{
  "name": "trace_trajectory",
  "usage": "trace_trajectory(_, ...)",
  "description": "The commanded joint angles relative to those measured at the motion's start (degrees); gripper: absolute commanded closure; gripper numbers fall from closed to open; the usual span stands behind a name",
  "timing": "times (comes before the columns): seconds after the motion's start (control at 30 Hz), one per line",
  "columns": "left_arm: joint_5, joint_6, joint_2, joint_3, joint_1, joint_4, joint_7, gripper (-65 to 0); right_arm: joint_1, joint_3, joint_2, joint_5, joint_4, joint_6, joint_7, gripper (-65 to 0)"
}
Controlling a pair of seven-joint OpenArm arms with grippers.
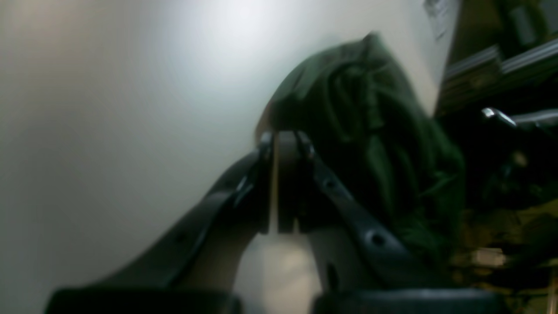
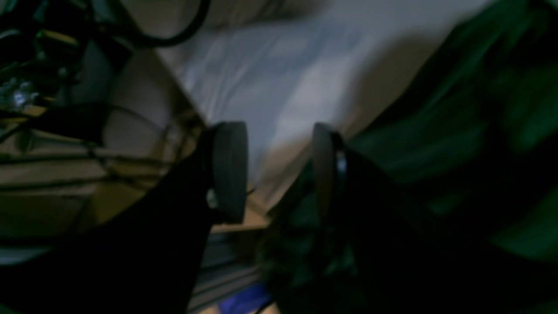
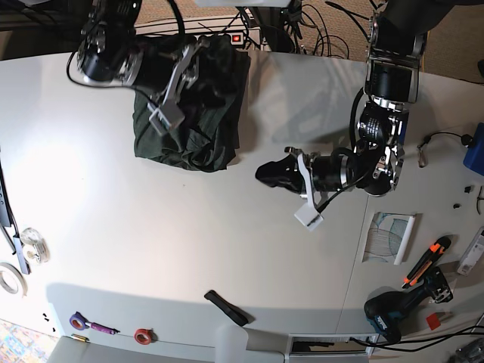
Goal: Layout the t-shirt on the table in an organized manner, then fold the t-shirt properly
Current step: 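Grasp the folded shirt with both grippers and fold it in half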
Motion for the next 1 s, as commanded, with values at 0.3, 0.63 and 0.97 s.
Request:
trace_trajectory(0.3,-21.3,-0.3,3.2,2.4,-4.1,1.3,15.4,-3.4,11.1,10.1,0.3,-26.3,-0.1,-3.6,15.0,0.0)
trace_trajectory(0.63,-20.5,-0.3,9.8,25.6,-3.6,4.3,15.4,0.0,16.3,11.3,4.9,-27.8,-18.6,-3.2,14.8,0.0)
trace_trajectory(0.97,3.8,1.0,10.9,32.2,1.9,4.3,9.5,0.0,19.3,11.3,6.8,-17.6,-22.0,0.3,8.7,0.0)
